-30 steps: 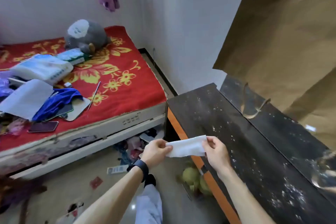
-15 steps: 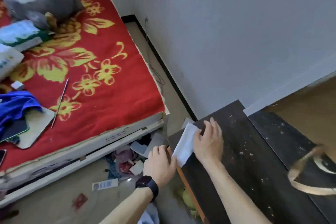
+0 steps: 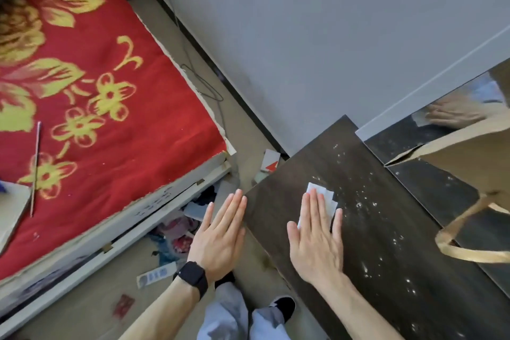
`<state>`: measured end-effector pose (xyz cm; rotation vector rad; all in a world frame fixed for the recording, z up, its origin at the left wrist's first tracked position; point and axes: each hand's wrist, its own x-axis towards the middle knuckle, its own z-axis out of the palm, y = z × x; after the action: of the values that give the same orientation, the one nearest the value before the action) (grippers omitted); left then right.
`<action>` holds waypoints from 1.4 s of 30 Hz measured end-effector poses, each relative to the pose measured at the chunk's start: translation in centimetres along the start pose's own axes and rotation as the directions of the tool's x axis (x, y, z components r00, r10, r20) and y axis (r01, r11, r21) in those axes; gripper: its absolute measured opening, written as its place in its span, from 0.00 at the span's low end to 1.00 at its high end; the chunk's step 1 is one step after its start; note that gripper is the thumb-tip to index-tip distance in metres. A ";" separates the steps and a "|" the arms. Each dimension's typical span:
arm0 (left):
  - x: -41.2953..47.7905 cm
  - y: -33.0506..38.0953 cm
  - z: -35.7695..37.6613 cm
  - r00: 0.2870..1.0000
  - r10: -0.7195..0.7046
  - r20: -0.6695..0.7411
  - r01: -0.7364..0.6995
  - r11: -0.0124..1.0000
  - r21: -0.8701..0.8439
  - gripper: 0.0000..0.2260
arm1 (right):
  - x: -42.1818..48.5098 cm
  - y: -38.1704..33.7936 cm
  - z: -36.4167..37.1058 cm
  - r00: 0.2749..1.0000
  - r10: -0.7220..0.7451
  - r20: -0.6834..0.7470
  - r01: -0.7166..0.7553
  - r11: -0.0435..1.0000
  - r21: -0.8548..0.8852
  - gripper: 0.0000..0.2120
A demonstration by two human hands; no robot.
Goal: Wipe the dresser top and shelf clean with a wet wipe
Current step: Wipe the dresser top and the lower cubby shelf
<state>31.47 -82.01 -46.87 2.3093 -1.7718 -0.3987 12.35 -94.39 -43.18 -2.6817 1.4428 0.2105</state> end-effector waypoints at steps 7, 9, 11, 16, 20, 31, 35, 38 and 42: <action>0.2 -0.2 -1.1 0.999 0.017 0.042 -0.021 0.995 0.096 0.27 | 7.4 -4.7 -0.7 0.981 -0.190 0.030 0.188 0.979 0.074 0.30; 0.1 0.5 -1.6 0.998 -0.019 0.065 0.012 0.994 0.105 0.27 | 7.5 -1.4 -0.7 0.998 0.016 0.053 -0.020 0.997 0.076 0.30; 0.1 1.1 -2.0 0.995 -0.054 0.086 0.044 0.993 0.113 0.27 | 5.5 2.5 -0.3 0.962 0.266 0.057 -0.270 0.961 0.067 0.32; 0.3 1.9 -2.8 0.990 -0.082 0.118 0.066 0.988 0.138 0.27 | 0.5 -0.2 -0.6 0.979 0.200 0.036 -0.203 0.974 0.101 0.32; 0.6 1.9 -3.1 0.989 -0.055 0.139 0.028 0.982 0.189 0.27 | 5.4 -2.6 -0.9 0.999 -0.020 0.035 0.016 0.992 0.122 0.30; 4.5 5.7 -4.9 0.954 -0.022 0.298 -0.035 0.982 0.184 0.31 | -2.4 1.4 -0.2 0.989 0.145 0.041 -0.150 0.972 0.179 0.33; 6.1 7.8 -4.5 0.945 -0.058 0.321 0.010 0.989 0.149 0.28 | -0.5 0.3 -1.1 0.985 -0.152 0.083 0.135 0.974 0.184 0.31; 6.4 8.1 -4.7 0.945 -0.068 0.321 0.016 0.987 0.160 0.28 | 6.2 0.8 -2.1 0.985 -0.133 0.111 0.112 0.977 0.184 0.30; 6.7 8.0 -5.1 0.932 -0.062 0.358 0.000 0.985 0.173 0.29 | 12.8 3.1 -4.0 0.991 0.022 0.134 -0.051 0.976 0.212 0.25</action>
<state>27.49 -90.56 -40.13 2.5135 -2.0046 -0.7504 17.06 -107.20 -41.37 -2.4235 1.3905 0.2143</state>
